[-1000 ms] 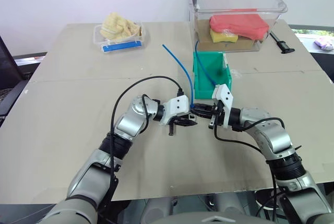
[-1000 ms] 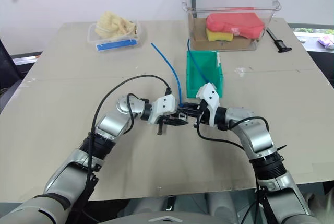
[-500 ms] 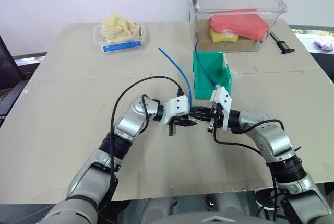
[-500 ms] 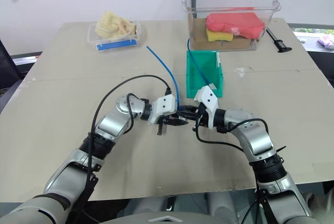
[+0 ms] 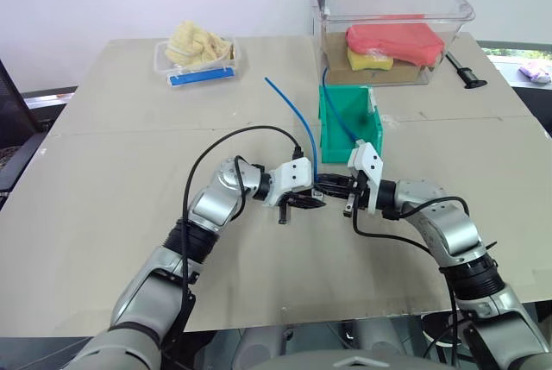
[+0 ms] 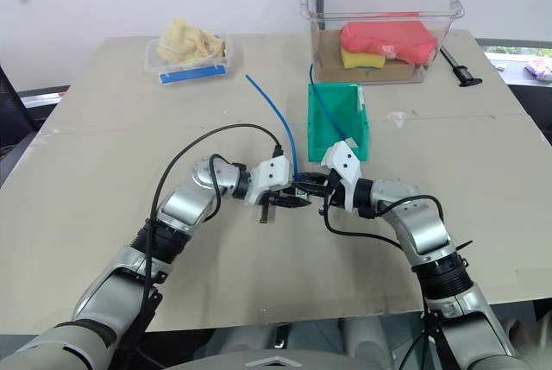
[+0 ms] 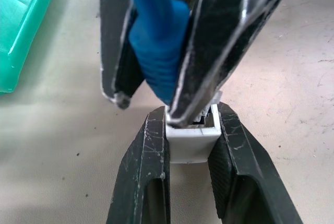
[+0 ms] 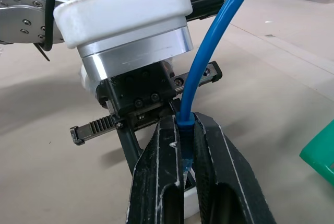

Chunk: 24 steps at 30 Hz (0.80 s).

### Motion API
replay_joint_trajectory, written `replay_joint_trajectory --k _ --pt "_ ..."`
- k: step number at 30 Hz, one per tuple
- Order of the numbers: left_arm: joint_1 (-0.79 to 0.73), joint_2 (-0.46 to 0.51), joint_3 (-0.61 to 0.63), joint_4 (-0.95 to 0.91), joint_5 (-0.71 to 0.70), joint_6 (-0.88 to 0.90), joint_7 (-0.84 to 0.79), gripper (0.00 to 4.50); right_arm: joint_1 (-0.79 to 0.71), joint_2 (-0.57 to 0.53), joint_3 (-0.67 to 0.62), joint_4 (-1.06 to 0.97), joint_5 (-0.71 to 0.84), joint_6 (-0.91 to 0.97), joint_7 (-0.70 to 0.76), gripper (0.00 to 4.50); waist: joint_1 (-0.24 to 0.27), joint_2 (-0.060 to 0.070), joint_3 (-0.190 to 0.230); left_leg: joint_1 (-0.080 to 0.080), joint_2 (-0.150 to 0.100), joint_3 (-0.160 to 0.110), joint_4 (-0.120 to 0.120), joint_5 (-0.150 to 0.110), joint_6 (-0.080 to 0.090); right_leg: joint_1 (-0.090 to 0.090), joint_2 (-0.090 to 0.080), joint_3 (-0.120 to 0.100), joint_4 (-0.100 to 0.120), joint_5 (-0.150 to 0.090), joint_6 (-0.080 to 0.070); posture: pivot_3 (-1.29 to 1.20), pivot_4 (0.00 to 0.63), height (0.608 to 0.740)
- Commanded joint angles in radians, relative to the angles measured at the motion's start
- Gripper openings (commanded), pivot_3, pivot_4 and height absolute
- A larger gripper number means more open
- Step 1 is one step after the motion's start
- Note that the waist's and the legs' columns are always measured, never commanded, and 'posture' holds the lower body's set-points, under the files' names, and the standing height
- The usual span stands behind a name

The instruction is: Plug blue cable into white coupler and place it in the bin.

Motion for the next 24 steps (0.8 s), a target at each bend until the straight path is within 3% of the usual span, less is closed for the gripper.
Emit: replay_joint_trajectory --k 1,24 --pt "0.006 0.007 0.004 -0.015 -0.009 -0.011 -0.010 0.39 0.005 -0.017 0.021 0.002 -0.017 -0.014 0.026 0.00 0.000 0.000 0.000 0.000 0.000 0.000 0.000 0.000 0.000 0.000 0.000 0.000 0.000 0.000 0.000 0.00 0.150 0.740" --pt "0.009 0.027 0.013 -0.015 -0.031 -0.036 -0.055 0.39 -0.056 0.023 0.045 0.103 -0.045 -0.095 0.086 0.00 -0.004 0.000 0.000 0.000 0.000 0.000 0.000 0.000 0.000 0.000 0.000 0.000 0.000 0.000 0.000 0.00 0.150 0.740"
